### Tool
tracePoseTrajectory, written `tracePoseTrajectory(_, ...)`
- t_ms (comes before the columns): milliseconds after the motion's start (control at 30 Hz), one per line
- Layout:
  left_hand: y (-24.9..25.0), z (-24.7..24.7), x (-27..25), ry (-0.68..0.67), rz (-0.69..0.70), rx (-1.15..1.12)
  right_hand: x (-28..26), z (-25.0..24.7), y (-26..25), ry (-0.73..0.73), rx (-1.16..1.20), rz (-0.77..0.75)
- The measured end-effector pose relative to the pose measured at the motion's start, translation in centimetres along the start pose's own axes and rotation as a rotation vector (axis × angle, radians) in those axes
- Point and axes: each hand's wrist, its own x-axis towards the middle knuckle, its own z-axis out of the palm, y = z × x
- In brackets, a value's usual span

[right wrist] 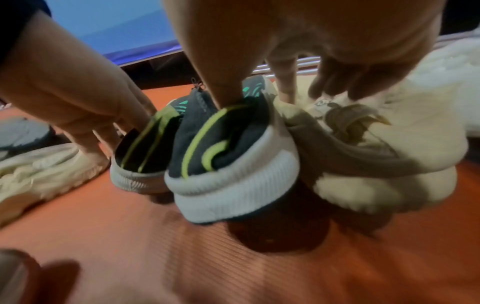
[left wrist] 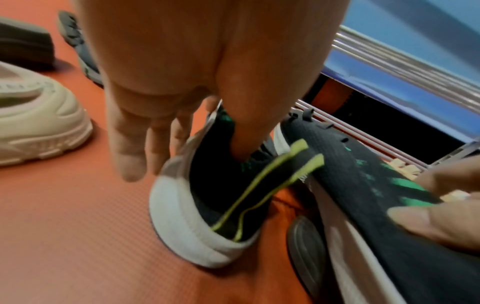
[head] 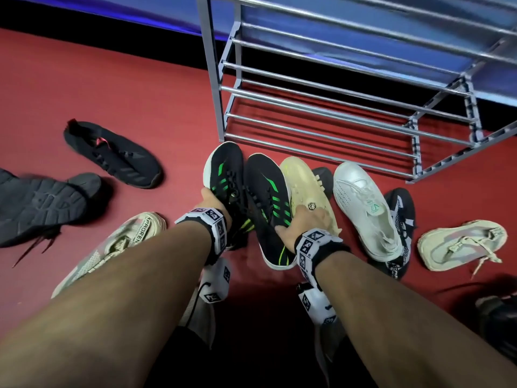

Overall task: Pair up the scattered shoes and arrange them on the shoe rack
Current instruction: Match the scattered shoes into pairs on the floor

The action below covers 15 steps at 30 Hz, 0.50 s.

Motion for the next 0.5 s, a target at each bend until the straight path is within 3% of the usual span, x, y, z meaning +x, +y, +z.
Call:
tracePoseTrajectory(67, -1.0, 0.4, 1.5, -0.054, 0.005, 0.023, -0.3, -0.2, -0.4, 0.078, -0.085, -0.100)
tracePoseTrajectory(133, -2.0, 1.1, 3.1, -0.078, 0.020, 0.052, -0.4, -0.2, -1.2, 0.044, -0.077, -0.170)
tracePoseTrajectory(267, -1.8, 0.7, 1.1, -0.069, 0.067, 0.164, 0.2, 0.0, -2.3, -0.014, 0.090, -0.113)
tracePoseTrajectory(333, -1.4, 0.0, -0.6, -0.118, 0.172, 0.223, 0.3, 0.1, -2.3, -0.009, 0.117, -0.090)
tracePoseTrajectory(433, -1.1, -0.7, -1.3, -0.248, 0.276, 0.135, 0.4, 0.4, -2.1, 0.008, 0.184, -0.069)
tracePoseTrajectory(500, -1.1, -0.8, -1.1, -0.296, 0.256, -0.001, 0.2, 0.6, -2.5, 0.003, 0.234, -0.049)
